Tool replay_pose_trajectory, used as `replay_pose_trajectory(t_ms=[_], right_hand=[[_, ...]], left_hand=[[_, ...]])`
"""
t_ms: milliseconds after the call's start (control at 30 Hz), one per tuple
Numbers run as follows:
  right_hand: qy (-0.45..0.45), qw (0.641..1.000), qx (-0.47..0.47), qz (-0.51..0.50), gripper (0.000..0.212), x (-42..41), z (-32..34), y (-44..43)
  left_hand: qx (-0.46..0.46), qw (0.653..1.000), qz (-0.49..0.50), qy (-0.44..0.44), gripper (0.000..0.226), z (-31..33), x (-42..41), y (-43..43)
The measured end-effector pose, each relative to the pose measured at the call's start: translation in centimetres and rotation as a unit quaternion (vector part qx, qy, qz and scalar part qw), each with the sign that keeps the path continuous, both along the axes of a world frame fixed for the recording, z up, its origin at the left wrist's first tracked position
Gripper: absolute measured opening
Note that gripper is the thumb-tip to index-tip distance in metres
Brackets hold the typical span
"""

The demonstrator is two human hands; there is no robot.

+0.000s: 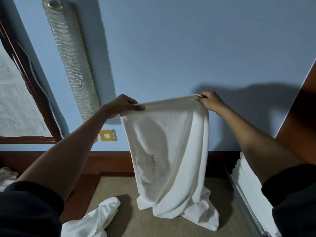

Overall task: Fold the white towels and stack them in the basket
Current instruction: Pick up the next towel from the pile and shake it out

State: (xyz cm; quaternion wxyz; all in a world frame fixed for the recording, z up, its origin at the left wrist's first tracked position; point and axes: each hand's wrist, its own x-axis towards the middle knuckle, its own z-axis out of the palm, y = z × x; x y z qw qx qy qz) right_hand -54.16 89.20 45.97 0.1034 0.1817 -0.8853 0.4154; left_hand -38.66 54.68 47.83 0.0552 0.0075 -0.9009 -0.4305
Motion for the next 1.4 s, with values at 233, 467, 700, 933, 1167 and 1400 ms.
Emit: replay_pose_trajectory(t_ms=[233,467,700,933,1167,1400], right_hand=[[0.031,0.999,0.017,-0.009,0.033,-1.1,0.4,1.0],[0.047,0.991,0.120,-0.043,0.041,0.5,0.5,-1.2],[-0.265,0.944,0.059,0.188,0.054,7.0,1.6,-6.1],[-0.132,0.980,-0.101,0.107,0.025,4.7,-1.4,-5.0],[-0.083,0.984,-0.102,0.123,0.020,3.2,0.6,-3.2],[-0.180,0.952,-0.101,0.226,0.035,4.0,-0.6,-5.0]], left_hand=[[0.026,0.999,0.032,0.030,0.058,0.2,-0.5,-0.9],[0.155,0.984,0.068,0.049,0.031,1.5,-2.1,2.2],[0.271,0.962,-0.036,0.027,0.011,3.3,-4.7,10.4],[0.311,0.945,-0.066,0.079,0.033,3.6,-5.9,12.1],[0.020,0.983,-0.010,0.184,0.023,1.9,-6.2,9.0],[-0.015,0.975,0.110,0.190,0.033,-0.4,-6.4,5.7]])
